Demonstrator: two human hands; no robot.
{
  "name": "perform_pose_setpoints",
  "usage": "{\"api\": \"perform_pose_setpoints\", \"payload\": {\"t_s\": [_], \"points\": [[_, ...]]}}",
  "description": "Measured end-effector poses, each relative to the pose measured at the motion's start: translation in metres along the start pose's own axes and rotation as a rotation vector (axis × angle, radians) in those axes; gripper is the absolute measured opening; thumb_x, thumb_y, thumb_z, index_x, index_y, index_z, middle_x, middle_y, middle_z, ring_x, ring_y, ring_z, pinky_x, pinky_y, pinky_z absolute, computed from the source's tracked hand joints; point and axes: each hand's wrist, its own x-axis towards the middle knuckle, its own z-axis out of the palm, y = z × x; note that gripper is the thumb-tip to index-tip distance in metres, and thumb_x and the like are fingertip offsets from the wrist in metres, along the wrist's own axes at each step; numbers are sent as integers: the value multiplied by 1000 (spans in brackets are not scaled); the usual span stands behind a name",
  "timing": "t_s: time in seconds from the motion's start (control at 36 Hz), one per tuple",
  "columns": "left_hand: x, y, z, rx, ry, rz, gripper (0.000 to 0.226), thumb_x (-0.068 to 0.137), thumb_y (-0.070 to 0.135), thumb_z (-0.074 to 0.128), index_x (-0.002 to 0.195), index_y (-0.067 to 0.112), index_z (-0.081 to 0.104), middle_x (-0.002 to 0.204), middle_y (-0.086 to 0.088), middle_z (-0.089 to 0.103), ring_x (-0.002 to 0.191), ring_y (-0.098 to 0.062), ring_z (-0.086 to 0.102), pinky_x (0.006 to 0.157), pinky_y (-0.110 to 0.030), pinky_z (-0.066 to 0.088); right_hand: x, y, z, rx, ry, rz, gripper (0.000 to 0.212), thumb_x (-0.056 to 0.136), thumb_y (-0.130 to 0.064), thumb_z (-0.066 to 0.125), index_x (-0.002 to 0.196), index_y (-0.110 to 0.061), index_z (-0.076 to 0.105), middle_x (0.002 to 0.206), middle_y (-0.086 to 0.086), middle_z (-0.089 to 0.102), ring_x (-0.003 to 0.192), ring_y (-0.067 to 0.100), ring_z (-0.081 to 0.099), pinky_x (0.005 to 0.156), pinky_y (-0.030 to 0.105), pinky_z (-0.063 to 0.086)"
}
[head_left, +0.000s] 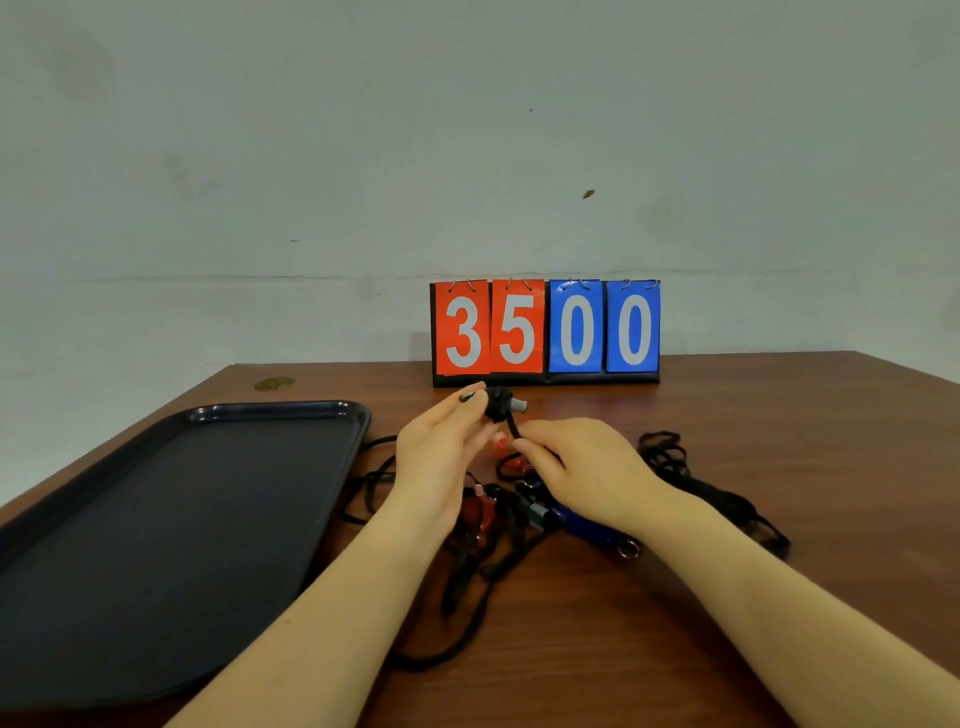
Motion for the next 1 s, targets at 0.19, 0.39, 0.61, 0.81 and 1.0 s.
{"api": "perform_pose_setpoints", "payload": {"t_s": [0.19,0.39,0.61,0.81,1.0], "points": [[3,-7,-4,395,43,215,19,90,16,65,96,33,71,102,6,73,102,-8,66,90,-27,52,0,-7,-4,-32,-84,-45,24,102,-28,40,88,-17,57,76,-2,61,69,13,55,65,28,44],[8,-9,-6,763,30,377,19,90,21,64,104,34,67,97,22,60,89,12,53,70,-1,39,0,0,-2,90,11,45,22,101,-29,42,101,-22,63,81,-11,62,73,5,55,67,23,44],[5,-10,0,837,-48,315,17,91,25,64,105,34,67,100,19,60,91,6,54,69,-4,40,1,12,-14,182,215,204,13,93,-31,58,96,-24,69,85,-12,67,81,1,60,75,17,49],[-1,-4,1,403,-182,-33,18,90,15,64,103,24,71,110,-2,72,99,-13,69,89,-28,55,1,12,-19,496,227,376,9,91,-28,62,88,-25,70,84,-10,68,85,1,62,77,15,46],[-8,1,4,-46,-241,-188,23,92,8,57,112,3,66,108,-13,72,104,-22,69,89,-32,55,0,1,-21,974,165,513,16,94,-24,58,88,-13,69,52,-9,52,46,0,46,47,13,40]]}}
